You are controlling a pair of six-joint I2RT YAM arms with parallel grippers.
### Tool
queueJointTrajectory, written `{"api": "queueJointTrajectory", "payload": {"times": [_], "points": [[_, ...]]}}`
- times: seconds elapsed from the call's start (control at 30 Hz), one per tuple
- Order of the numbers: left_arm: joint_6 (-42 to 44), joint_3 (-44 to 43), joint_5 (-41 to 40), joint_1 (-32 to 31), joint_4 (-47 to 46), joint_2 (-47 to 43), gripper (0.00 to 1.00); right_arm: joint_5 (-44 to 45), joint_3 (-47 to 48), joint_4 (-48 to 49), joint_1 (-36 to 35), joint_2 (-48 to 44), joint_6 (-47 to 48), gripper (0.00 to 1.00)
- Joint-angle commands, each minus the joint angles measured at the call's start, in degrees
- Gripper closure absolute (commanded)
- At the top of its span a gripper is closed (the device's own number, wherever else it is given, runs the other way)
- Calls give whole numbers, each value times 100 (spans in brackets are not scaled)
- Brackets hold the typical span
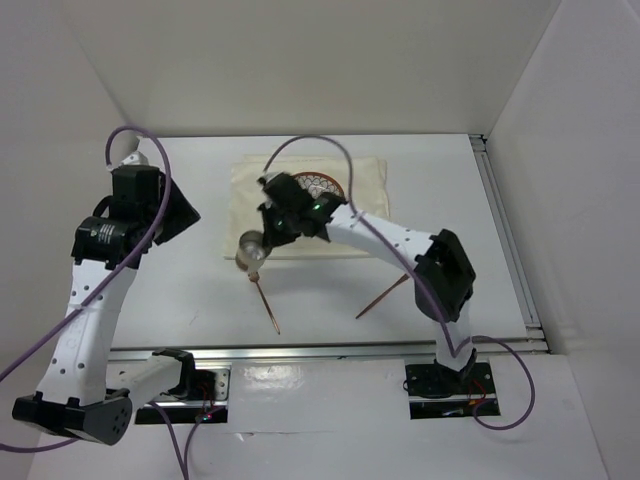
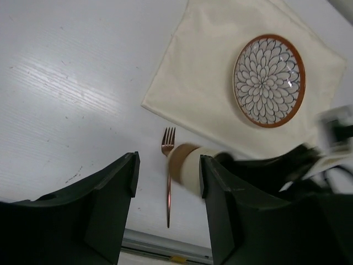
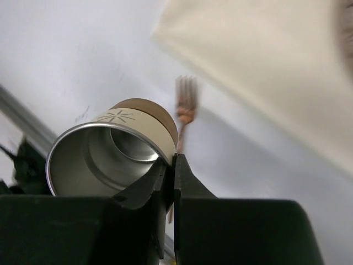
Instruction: Set the dinner table for one person
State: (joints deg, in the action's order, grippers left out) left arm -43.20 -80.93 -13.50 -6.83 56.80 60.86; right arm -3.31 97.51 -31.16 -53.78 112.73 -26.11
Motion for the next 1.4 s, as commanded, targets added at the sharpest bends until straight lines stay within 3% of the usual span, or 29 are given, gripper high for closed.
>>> {"api": "queueJointTrajectory", "payload": {"times": [0.0,0.07,0.2,0.43,0.63,1.2,1.27,1.33,1.37], "points": [[338,471,767,33,-309,84,38,620,224,-345,1260,-681,-79,100],[339,752,1233,-54,-380,224,38,691,224,-347,1754,-682,-140,100],[199,1383,1306,-528,-555,427,38,533,714,-294,2967,-367,-140,100],[-66,2352,2352,-1029,-1196,1076,36,604,2057,-443,3795,740,-140,100],[-303,2363,1842,-1426,-1320,1753,35,735,3439,-857,3945,1936,-17,100],[-356,2257,1719,-1760,-1390,2518,31,1587,3388,-664,3998,2798,88,99],[-356,2257,1719,-1760,-1390,2571,30,1588,3388,-611,3998,2799,88,89],[-356,2309,1719,-1760,-1390,2571,30,1535,3388,-558,3998,2729,88,49],[-408,2309,1658,-1760,-1390,2571,30,1535,3388,-558,3998,2667,88,35]]}}
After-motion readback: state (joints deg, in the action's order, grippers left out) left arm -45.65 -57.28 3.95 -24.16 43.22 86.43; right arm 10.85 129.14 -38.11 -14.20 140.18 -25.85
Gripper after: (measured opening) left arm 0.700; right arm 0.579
